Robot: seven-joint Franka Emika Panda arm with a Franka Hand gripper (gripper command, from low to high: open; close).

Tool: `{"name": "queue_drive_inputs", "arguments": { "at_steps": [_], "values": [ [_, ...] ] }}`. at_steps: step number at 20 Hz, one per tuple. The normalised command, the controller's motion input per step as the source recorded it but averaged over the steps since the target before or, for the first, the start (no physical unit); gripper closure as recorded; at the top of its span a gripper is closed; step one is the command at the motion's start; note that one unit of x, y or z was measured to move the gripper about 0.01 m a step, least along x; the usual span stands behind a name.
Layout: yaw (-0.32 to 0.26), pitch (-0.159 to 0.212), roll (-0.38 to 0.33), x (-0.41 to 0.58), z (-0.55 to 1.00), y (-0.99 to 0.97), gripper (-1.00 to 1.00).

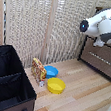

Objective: Kindly move your gripper toward the top drawer's handle. With caution, hold the handle robustly using your gripper and pull open the top drawer. Let the handle go. Relocate your gripper to the bowl placed in the background. Gently hold the bowl using your gripper. Bring the gripper and the bowl to the ajar drawer. Softly release the bowl into it.

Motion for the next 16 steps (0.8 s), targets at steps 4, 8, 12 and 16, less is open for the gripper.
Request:
{"name": "queue_drive_inputs", "arguments": {
  "at_steps": [4,8,12,16],
  "values": [
    [0.0,0.008,-0.029,0.202,0.18,0.95,1.0],
    [0.0,0.002,-0.041,0.162,0.13,0.95,1.0],
    [0.0,0.002,-0.043,0.151,0.12,0.95,1.0],
    [-0.008,0.005,-0.084,0.126,0.02,0.82,-1.0]
  ]
}}
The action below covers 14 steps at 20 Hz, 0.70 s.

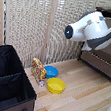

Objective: Kindly move your gripper toward the top drawer's handle. With caution, hold the handle robustly using your gripper and pull open the top drawer. Let the handle go. Relocate your gripper to the bowl placed in the background. Gently hold the bowl using your gripper. Bring the gripper and the bowl to the ajar drawer. Softly release the bowl into it.

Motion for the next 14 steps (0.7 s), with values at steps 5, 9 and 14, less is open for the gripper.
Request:
{"name": "queue_drive_inputs", "arguments": {
  "at_steps": [5,9,14],
  "values": [
    [0.062,0.0,-0.022,0.045,-0.01,0.07,-1.0],
    [0.093,0.0,0.0,0.0,-0.09,0.05,-1.0],
    [-0.024,0.011,0.0,0.009,-0.01,0.33,-1.0]
  ]
}}
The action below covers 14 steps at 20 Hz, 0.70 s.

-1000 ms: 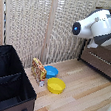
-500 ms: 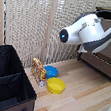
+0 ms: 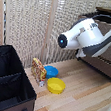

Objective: Kindly move your gripper toward the top drawer's handle. With caution, hold the handle robustly using your gripper and pull open the top drawer. Let the handle go. Relocate your gripper to the bowl placed in the background. Gently hold the bowl using your gripper. Bring the gripper and the bowl to the ajar drawer. Softly release the bowl into it.

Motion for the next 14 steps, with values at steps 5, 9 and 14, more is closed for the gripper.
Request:
{"name": "queue_drive_inputs", "arguments": {
  "at_steps": [5,9,14],
  "values": [
    [-0.117,-0.001,0.0,-0.17,-0.01,0.71,-1.0],
    [-0.123,0.0,0.0,-0.032,0.07,0.56,-1.0],
    [-0.192,0.027,0.217,0.166,0.17,0.28,-1.0]
  ]
}}
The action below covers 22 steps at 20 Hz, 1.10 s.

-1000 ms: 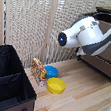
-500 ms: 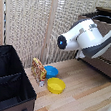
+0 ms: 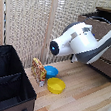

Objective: Kindly move your gripper toward the top drawer's handle. With caution, hold the handle robustly using your gripper and pull open the top drawer. Let the handle go. Relocate your gripper to the bowl placed in the background. Gently hold the bowl using your gripper. Bring the gripper and the bowl to the ajar drawer. Softly release the bowl into it.

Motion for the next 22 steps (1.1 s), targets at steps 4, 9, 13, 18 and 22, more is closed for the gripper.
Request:
{"name": "queue_drive_inputs", "arguments": {
  "at_steps": [4,9,13,18,22],
  "values": [
    [-0.203,0.073,0.325,0.209,0.05,0.19,-1.0],
    [-0.201,0.104,0.349,0.234,0.01,0.18,-1.0],
    [-0.204,0.159,0.369,0.3,-0.01,0.14,-1.0],
    [-0.208,0.15,0.354,0.35,0.0,0.11,-1.0],
    [-0.204,0.107,0.302,0.422,0.02,0.07,-1.0]
  ]
}}
